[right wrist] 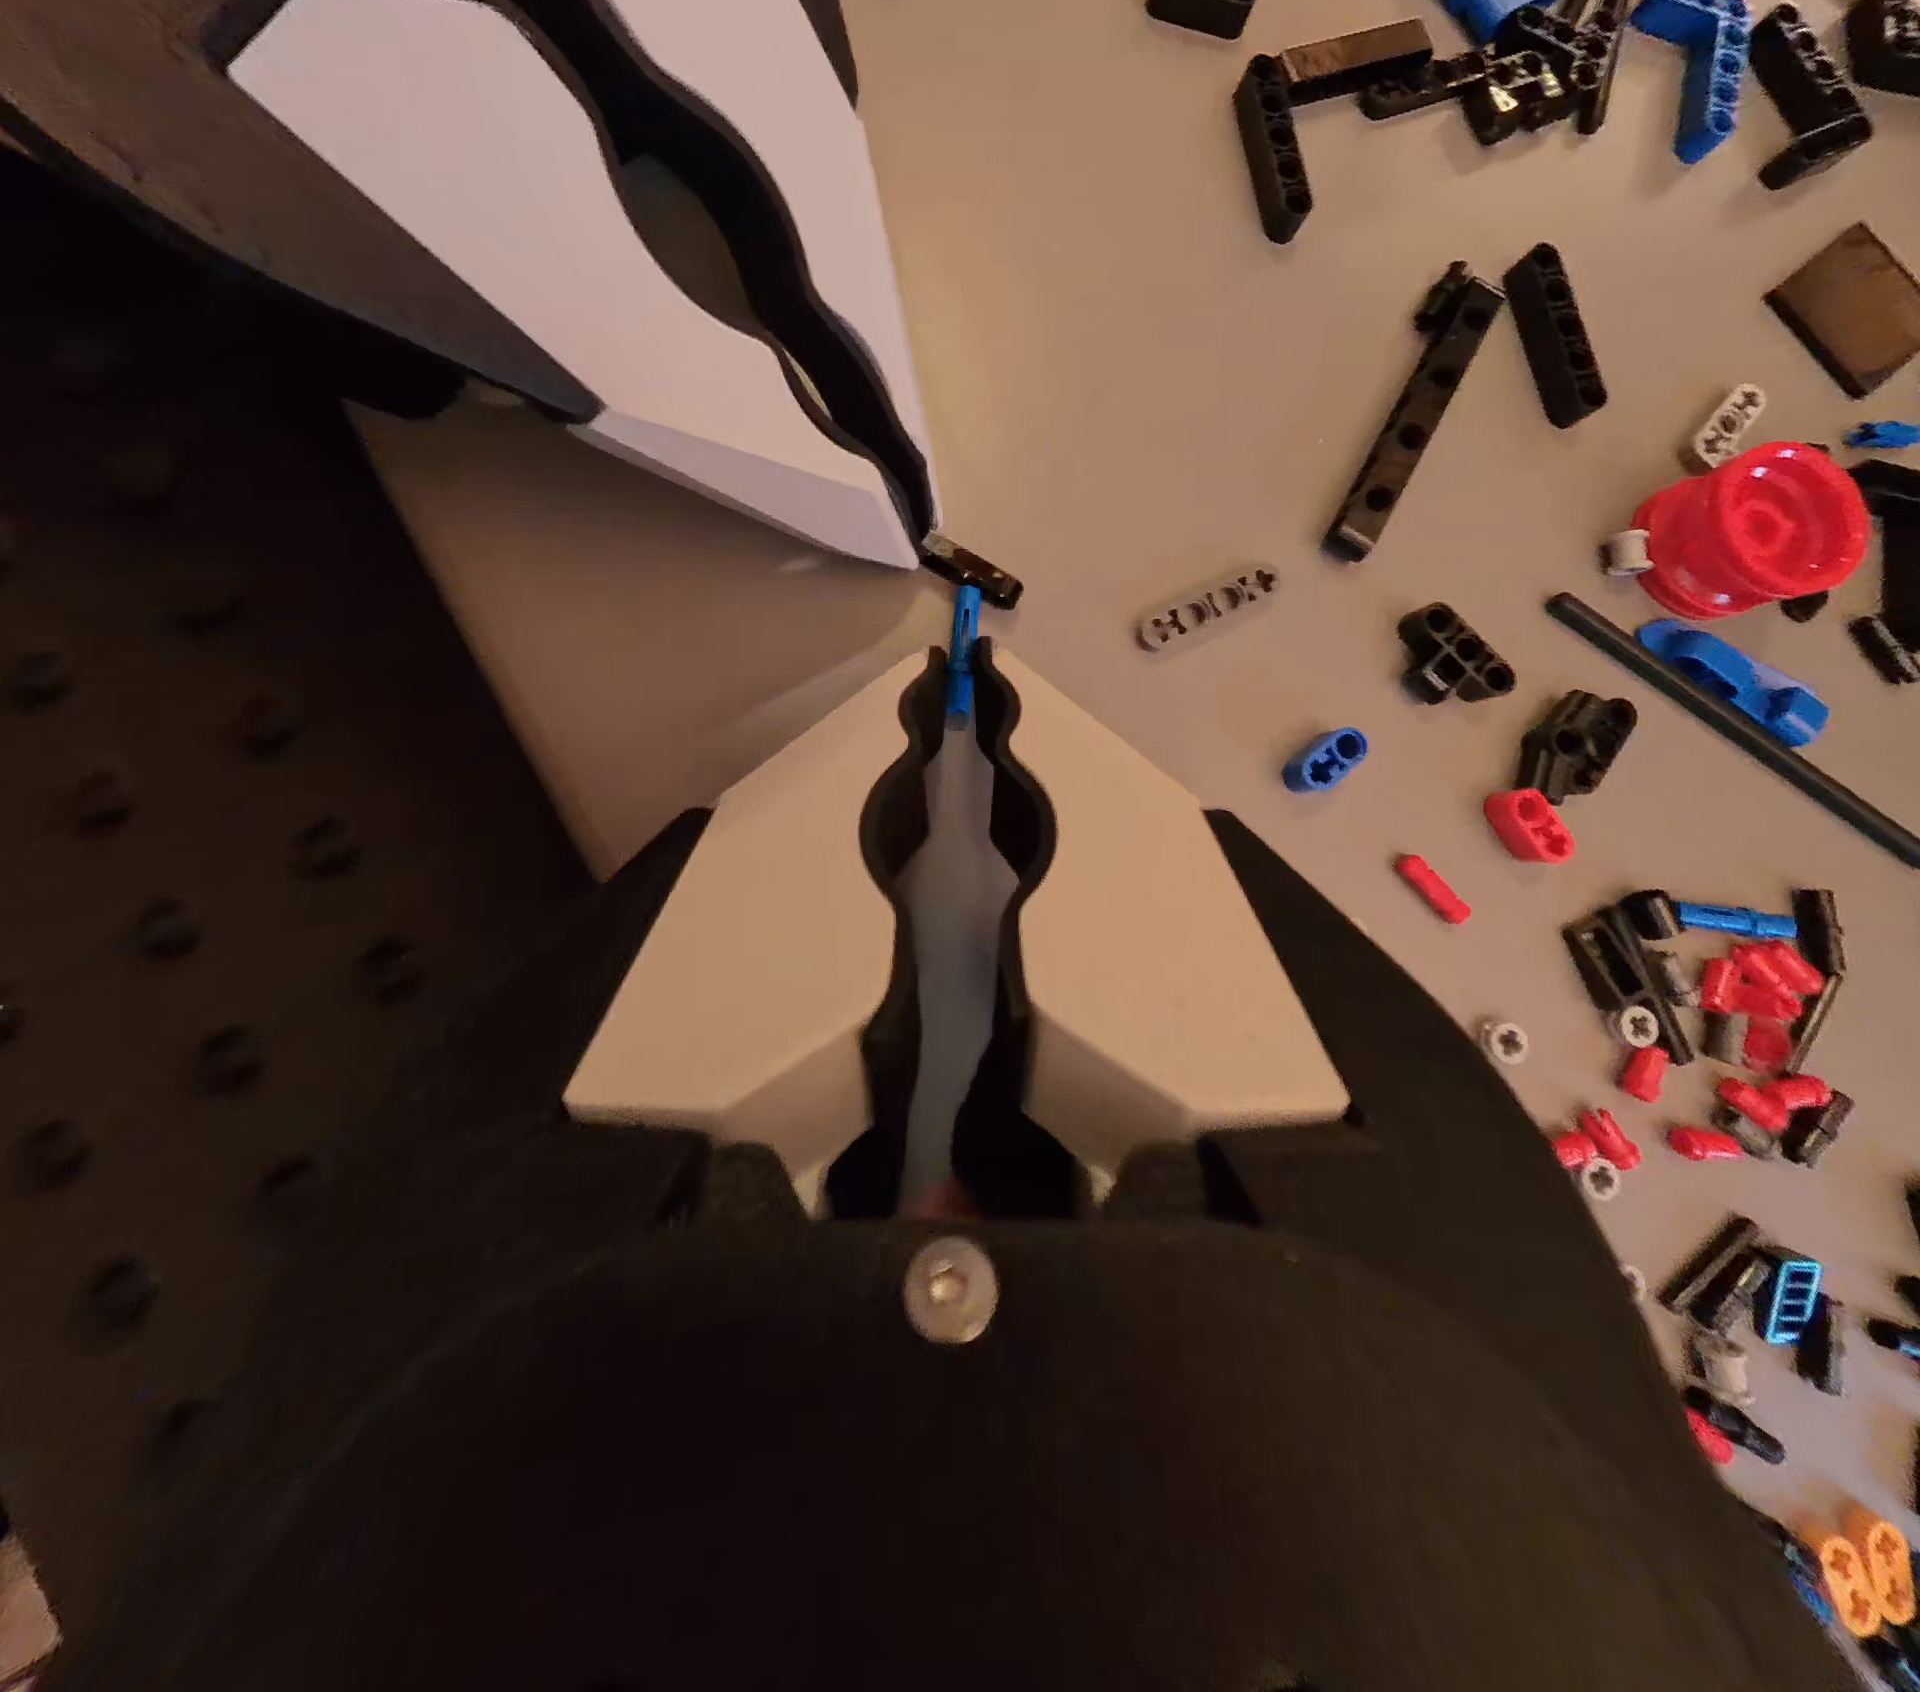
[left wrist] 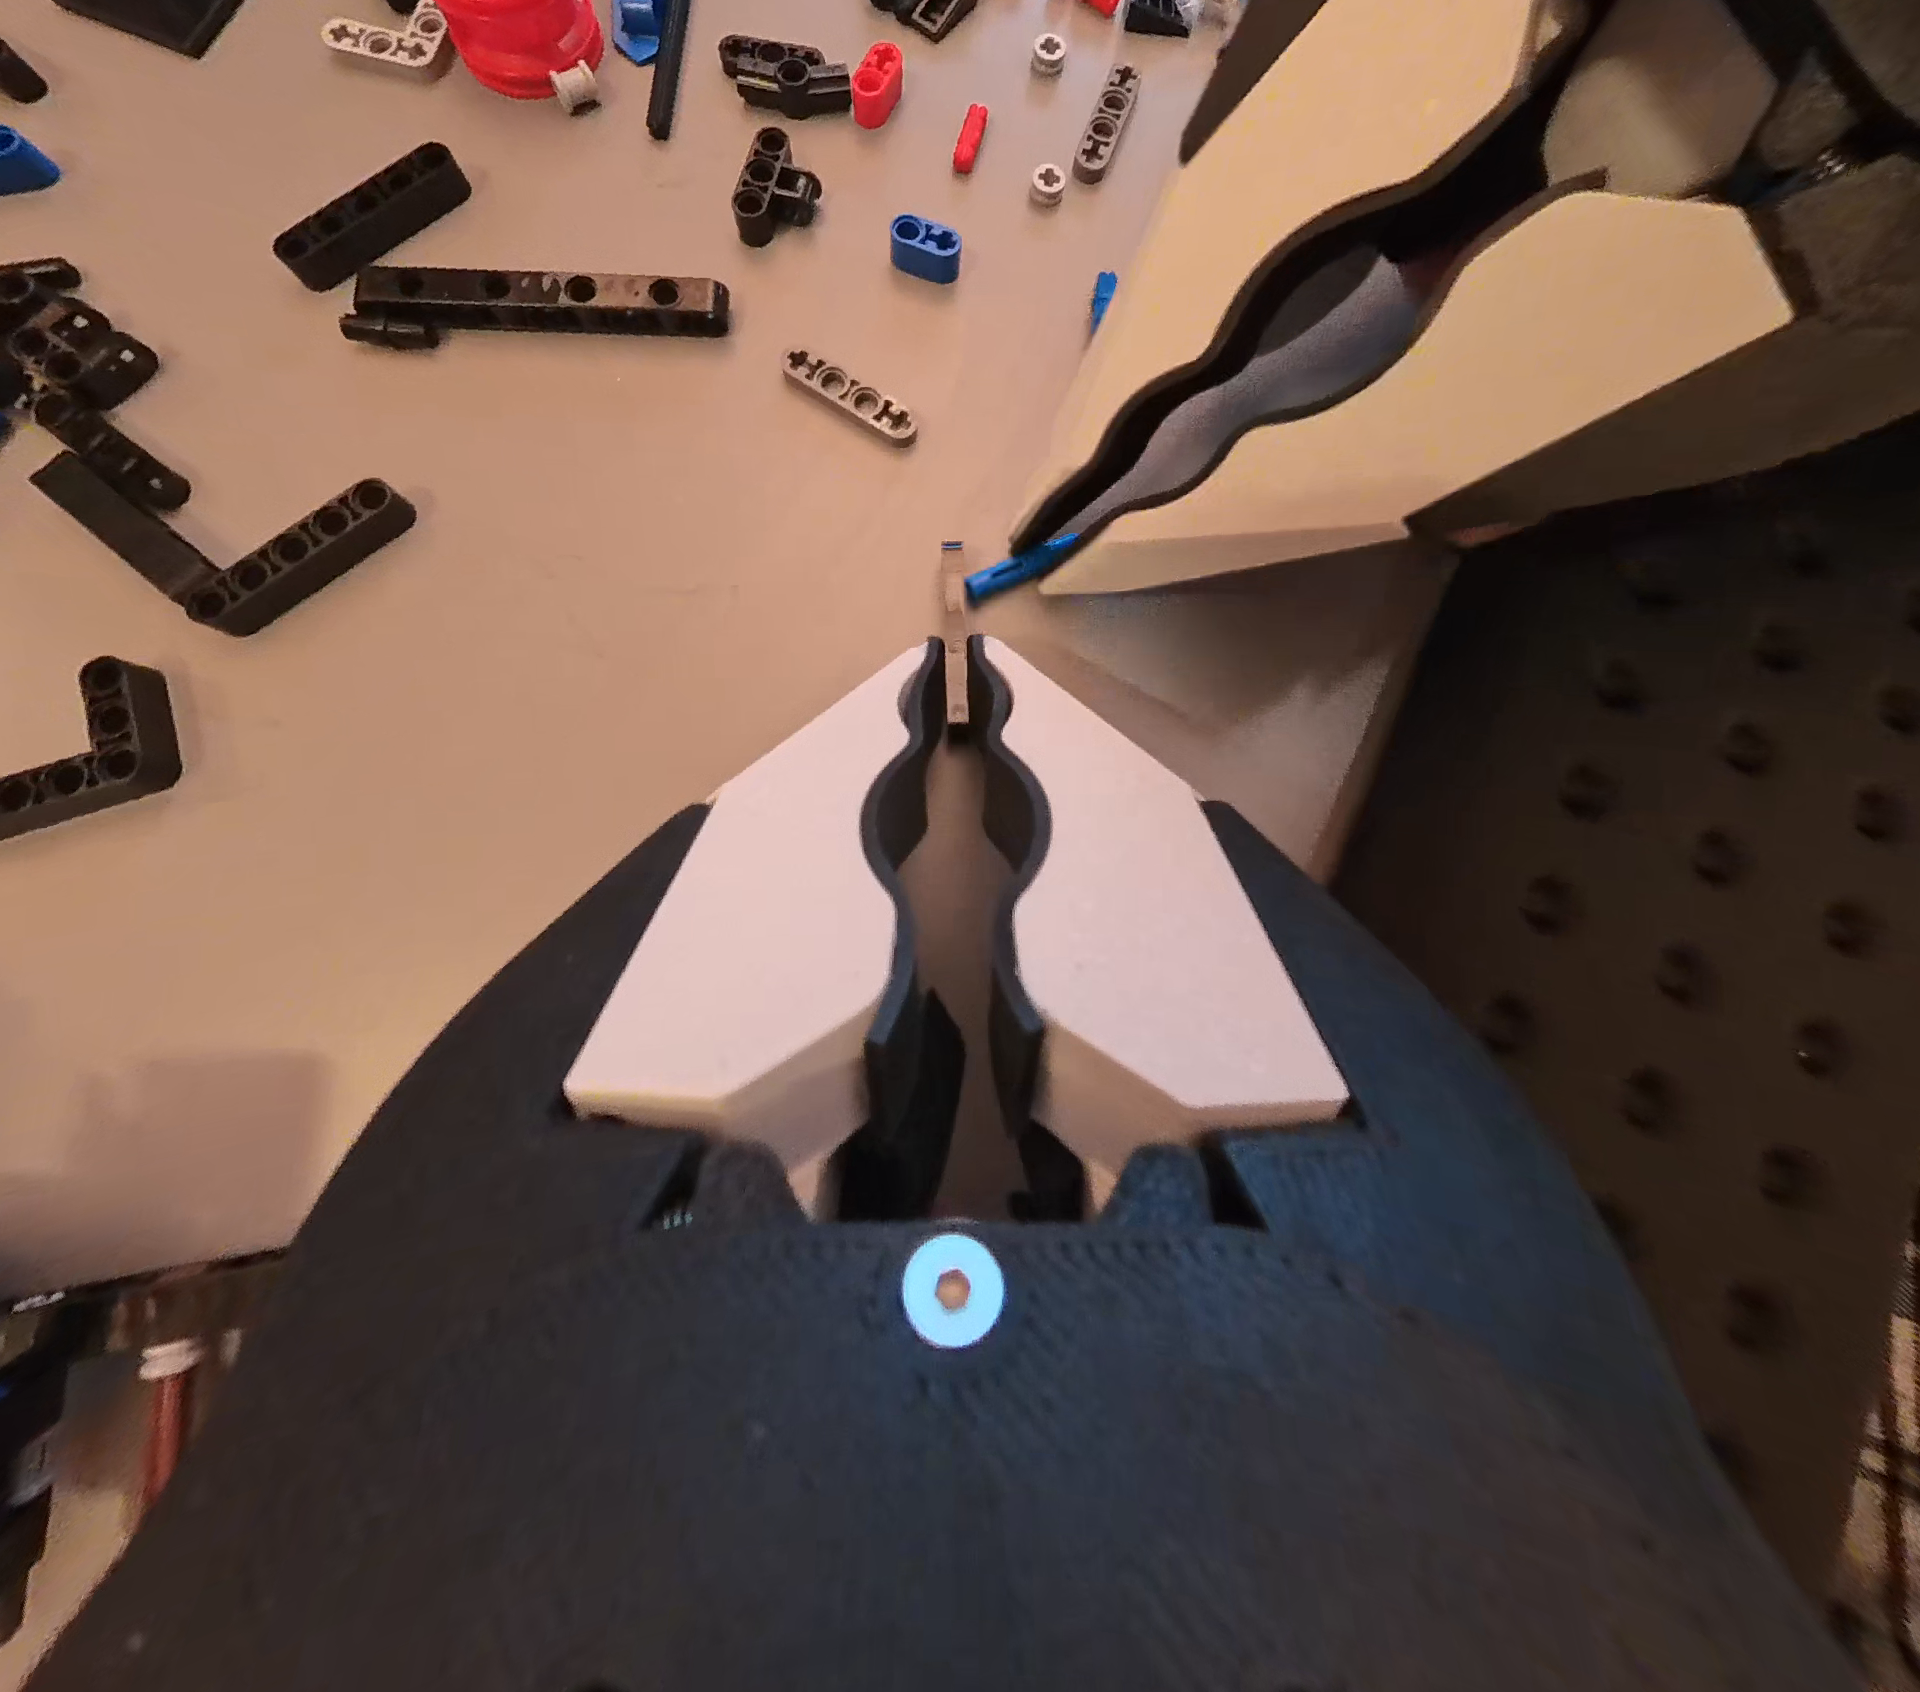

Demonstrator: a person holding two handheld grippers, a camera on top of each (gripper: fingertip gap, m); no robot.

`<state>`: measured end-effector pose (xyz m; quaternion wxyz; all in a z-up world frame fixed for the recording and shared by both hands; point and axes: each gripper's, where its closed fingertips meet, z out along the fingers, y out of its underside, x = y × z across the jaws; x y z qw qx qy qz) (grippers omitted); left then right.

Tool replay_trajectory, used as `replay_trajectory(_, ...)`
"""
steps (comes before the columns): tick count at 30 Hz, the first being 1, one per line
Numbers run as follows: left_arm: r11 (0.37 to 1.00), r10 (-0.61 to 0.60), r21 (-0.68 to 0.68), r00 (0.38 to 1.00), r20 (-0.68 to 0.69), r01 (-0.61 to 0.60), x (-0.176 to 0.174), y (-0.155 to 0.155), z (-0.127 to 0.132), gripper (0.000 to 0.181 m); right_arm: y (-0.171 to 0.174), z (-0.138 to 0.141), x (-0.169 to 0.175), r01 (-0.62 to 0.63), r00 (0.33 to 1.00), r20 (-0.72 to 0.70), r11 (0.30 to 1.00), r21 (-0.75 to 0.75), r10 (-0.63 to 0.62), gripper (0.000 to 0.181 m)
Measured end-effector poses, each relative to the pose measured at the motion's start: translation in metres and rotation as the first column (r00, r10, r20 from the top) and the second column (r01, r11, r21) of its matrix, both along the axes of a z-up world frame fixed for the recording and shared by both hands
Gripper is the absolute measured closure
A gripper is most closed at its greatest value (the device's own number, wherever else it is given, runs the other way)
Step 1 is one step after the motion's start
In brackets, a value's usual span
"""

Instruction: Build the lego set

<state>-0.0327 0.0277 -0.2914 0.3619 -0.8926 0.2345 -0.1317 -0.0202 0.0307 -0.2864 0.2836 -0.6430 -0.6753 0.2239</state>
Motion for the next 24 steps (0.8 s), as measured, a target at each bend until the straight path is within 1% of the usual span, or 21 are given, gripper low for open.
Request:
replay_trajectory(8, 0.999, 0.030, 0.014, 0.999, -0.036, -0.030, -0.003, 0.008, -0.002, 0.181, 0.007, 0.002, -0.008, 0.030, 0.999, -0.029, 0.999, 0.016, -0.030, 0.180)
replay_trajectory(13, 0.998, 0.046, 0.039, 0.995, -0.084, -0.042, -0.004, 0.013, -0.003, 0.180, 0.013, 0.000, -0.012, 0.065, 0.997, -0.042, 0.998, 0.008, -0.064, 0.180)
replay_trajectory(17, 0.997, 0.055, 0.068, 0.988, -0.145, -0.046, -0.005, 0.016, -0.004, 0.180, 0.015, 0.001, -0.014, 0.077, 0.996, -0.048, 0.997, 0.031, -0.075, 0.180)
replay_trajectory(21, 0.997, 0.045, 0.072, 0.990, -0.131, -0.036, -0.005, 0.016, -0.004, 0.180, 0.014, 0.000, -0.016, 0.069, 0.996, -0.054, 0.997, 0.019, -0.068, 0.180)
replay_trajectory(24, 0.995, 0.006, 0.103, 0.978, -0.208, 0.016, -0.006, 0.015, -0.004, 0.180, 0.013, 0.000, -0.017, 0.048, 0.997, -0.057, 0.999, 0.017, -0.047, 0.180)
